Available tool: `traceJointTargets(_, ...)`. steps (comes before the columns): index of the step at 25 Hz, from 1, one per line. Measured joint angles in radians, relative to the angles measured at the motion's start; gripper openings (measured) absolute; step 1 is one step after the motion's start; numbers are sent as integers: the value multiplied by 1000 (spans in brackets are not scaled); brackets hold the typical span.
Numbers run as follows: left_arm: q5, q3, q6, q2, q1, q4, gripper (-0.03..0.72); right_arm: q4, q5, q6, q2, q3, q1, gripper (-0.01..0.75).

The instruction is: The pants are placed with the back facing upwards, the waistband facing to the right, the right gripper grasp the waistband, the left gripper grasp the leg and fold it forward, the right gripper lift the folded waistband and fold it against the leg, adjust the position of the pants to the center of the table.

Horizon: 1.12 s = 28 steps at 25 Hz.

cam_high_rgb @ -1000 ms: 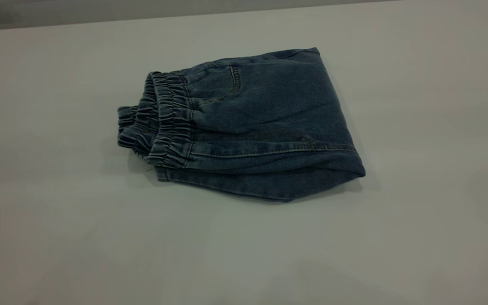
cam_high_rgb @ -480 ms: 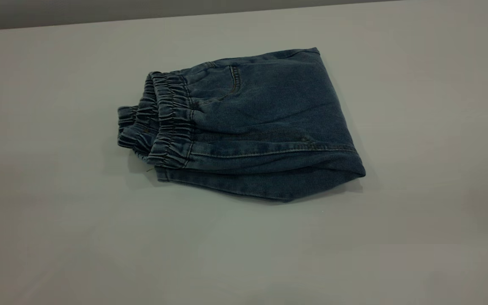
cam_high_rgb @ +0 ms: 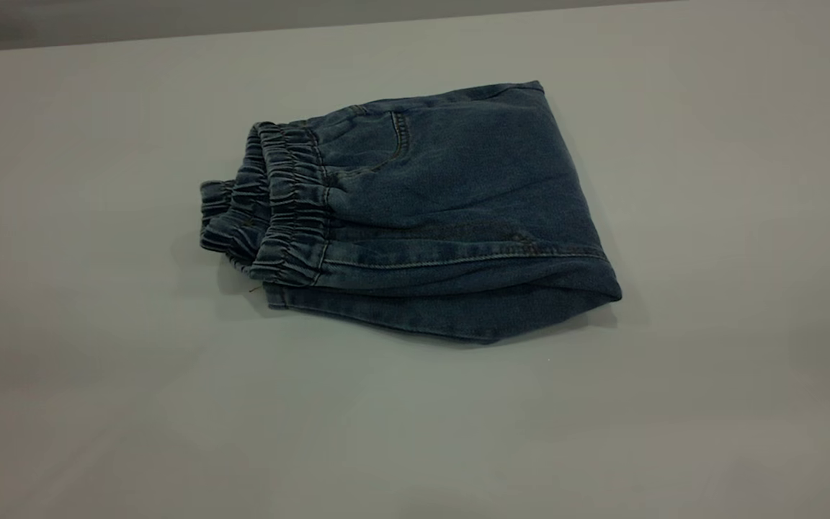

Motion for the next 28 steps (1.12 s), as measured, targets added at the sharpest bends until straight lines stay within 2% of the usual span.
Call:
traceJointTargets(4,39,17,0,-17,0,0,244,1,0,0,0,0,0,437)
traceJointTargets(17,40,23,-1,-78,0,-3,244,3,0,0,-1,0,-9,437)
traceJointTargets(20,41,23,-1,-79,0,-3,244,20,0,0,-1,0,-83,437)
traceJointTargets(25,40,23,-1,-117,-8,-3,244,18,-1,0,-26,0,-313,437)
traceJointTargets(28,41,23,1,-152,48,-7,244,17,-1,0,-86,0,-436,437)
